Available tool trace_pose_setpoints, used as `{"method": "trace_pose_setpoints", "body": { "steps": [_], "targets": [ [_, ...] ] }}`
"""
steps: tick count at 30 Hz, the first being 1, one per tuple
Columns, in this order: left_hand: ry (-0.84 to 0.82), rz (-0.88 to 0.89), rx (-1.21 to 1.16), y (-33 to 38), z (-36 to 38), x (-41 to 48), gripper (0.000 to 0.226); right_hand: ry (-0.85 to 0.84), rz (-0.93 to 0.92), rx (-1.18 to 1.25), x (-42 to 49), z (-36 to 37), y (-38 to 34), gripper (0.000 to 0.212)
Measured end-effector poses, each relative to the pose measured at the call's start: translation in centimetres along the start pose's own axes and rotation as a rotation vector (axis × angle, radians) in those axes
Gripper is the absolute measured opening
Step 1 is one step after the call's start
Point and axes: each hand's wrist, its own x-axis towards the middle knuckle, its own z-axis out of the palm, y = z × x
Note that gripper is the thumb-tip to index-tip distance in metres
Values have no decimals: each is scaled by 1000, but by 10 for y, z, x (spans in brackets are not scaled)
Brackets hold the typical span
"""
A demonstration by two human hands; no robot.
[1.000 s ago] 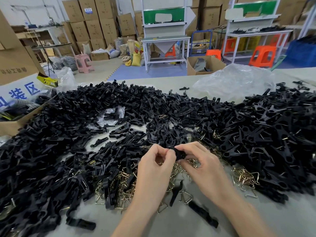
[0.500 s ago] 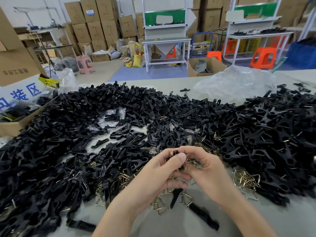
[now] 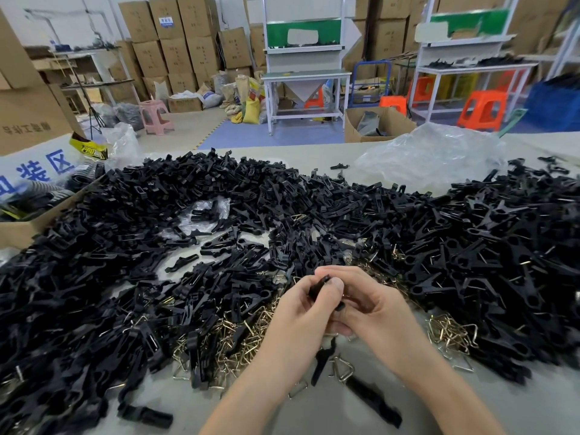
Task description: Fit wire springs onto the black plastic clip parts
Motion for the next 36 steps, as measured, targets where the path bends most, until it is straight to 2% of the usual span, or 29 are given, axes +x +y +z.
{"method": "trace_pose_setpoints", "body": {
  "steps": [2, 6, 10, 14, 20, 24, 27, 29, 31, 32, 34, 36],
  "targets": [
    [28, 3, -14, -1, 1, 0, 29, -27, 34, 65, 0, -1, -1, 63],
    [54, 8, -24, -2, 0, 0, 32, -41, 77, 159, 0, -1, -2, 44],
    [54, -2, -14, -2, 0, 1, 30, -36, 71, 95, 0, -2, -2, 49],
    [41, 0, 0, -5, -3, 1, 37, -54, 85, 165, -1, -1, -1, 48],
    [-27, 21, -15, -1, -5, 2, 32, 27, -7, 13, 0, -3, 1, 40],
    [-62, 14, -4, -1, 0, 0, 51, 11, -27, -50, 2, -6, 5, 35],
    [-89, -1, -54, 1, 4, -4, 62, 157, -102, -116, 6, -17, 1, 30],
    [-64, 20, -35, 2, 3, -7, 56, 399, -139, 40, 10, -37, -3, 40],
    [-15, 75, -9, 3, 3, -9, 47, 627, -87, 380, 13, -61, -4, 76],
    [27, 118, 18, 3, 2, -9, 41, 673, -37, 515, 11, -70, -4, 87],
    [172, 227, 131, 3, -1, -8, 23, 613, 64, 616, 8, -72, 1, 78],
    [336, 315, 330, 1, -10, -6, 18, 472, 118, 555, 7, -58, 4, 58]
  ]
}}
